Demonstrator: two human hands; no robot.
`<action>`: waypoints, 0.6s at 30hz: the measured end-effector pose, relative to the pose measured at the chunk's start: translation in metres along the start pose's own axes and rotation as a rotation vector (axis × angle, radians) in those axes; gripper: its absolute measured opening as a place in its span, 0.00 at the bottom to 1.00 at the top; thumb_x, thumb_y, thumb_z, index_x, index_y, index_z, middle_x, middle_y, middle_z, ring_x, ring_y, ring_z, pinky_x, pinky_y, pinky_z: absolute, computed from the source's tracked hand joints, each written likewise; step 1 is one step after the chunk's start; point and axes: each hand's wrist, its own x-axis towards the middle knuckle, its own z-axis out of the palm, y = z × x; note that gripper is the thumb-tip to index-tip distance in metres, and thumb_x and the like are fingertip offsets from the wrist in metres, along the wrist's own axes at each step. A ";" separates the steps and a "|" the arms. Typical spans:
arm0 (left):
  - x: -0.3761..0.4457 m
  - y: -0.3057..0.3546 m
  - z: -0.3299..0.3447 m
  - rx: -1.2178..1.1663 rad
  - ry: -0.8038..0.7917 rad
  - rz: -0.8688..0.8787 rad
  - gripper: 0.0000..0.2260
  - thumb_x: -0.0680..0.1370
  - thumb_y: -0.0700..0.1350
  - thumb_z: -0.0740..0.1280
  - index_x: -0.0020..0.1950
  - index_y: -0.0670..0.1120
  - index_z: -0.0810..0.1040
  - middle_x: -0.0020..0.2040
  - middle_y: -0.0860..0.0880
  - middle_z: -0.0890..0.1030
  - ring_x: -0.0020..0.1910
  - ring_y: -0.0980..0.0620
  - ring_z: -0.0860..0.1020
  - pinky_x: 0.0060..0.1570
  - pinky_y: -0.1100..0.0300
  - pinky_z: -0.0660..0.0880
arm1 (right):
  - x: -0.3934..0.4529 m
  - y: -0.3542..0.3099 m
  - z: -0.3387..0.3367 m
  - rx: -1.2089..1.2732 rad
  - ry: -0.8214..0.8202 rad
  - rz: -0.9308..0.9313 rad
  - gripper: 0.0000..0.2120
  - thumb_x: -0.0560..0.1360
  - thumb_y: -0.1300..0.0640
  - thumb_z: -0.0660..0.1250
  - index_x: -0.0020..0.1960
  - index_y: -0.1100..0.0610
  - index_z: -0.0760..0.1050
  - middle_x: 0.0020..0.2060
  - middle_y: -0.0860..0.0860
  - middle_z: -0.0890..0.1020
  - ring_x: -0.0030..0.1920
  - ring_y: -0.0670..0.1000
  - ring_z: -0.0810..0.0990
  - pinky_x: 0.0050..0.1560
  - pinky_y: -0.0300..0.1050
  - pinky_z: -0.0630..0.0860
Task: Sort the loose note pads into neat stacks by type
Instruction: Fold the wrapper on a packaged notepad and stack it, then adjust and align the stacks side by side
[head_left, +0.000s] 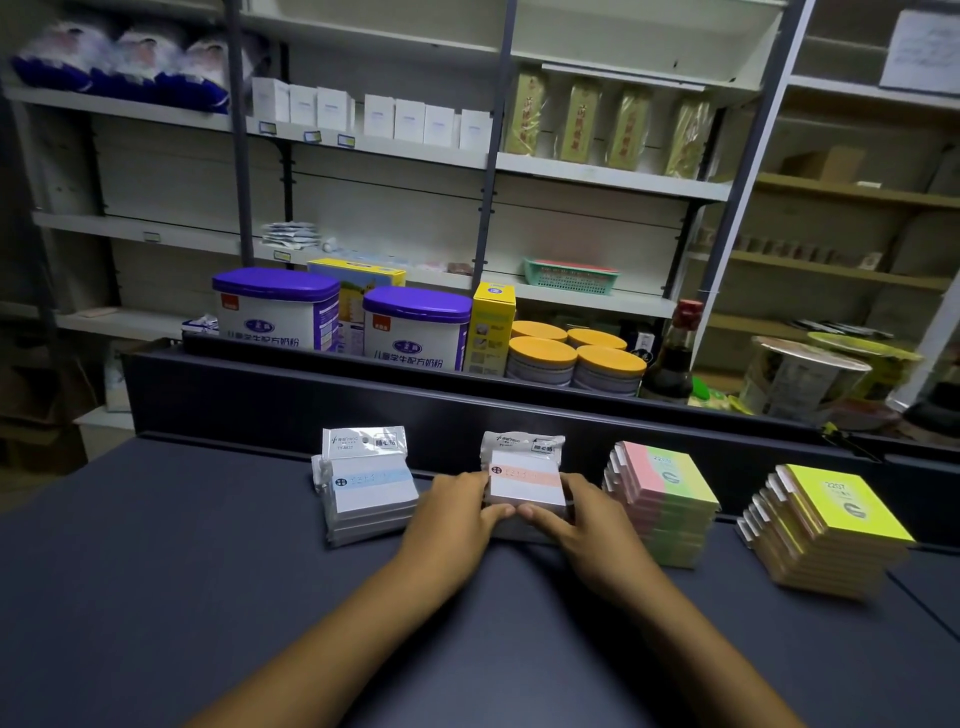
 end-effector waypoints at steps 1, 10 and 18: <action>0.000 0.000 0.000 -0.004 0.004 0.000 0.15 0.79 0.50 0.67 0.65 0.54 0.78 0.58 0.52 0.83 0.59 0.49 0.78 0.59 0.55 0.73 | 0.000 0.000 0.000 -0.001 0.001 0.001 0.22 0.75 0.47 0.71 0.66 0.54 0.74 0.60 0.49 0.80 0.61 0.50 0.78 0.63 0.49 0.74; -0.002 -0.002 0.008 0.049 0.009 -0.013 0.19 0.76 0.48 0.70 0.67 0.51 0.75 0.60 0.50 0.82 0.62 0.47 0.76 0.62 0.52 0.72 | 0.002 0.003 0.000 -0.068 -0.037 0.036 0.28 0.70 0.54 0.77 0.68 0.55 0.72 0.61 0.51 0.79 0.61 0.51 0.77 0.63 0.47 0.74; -0.001 -0.003 0.004 0.024 0.004 -0.055 0.18 0.74 0.54 0.72 0.57 0.45 0.75 0.56 0.47 0.81 0.58 0.46 0.78 0.57 0.51 0.75 | 0.001 -0.002 -0.001 -0.050 0.002 0.000 0.33 0.70 0.50 0.77 0.70 0.56 0.68 0.63 0.52 0.76 0.65 0.50 0.74 0.64 0.43 0.72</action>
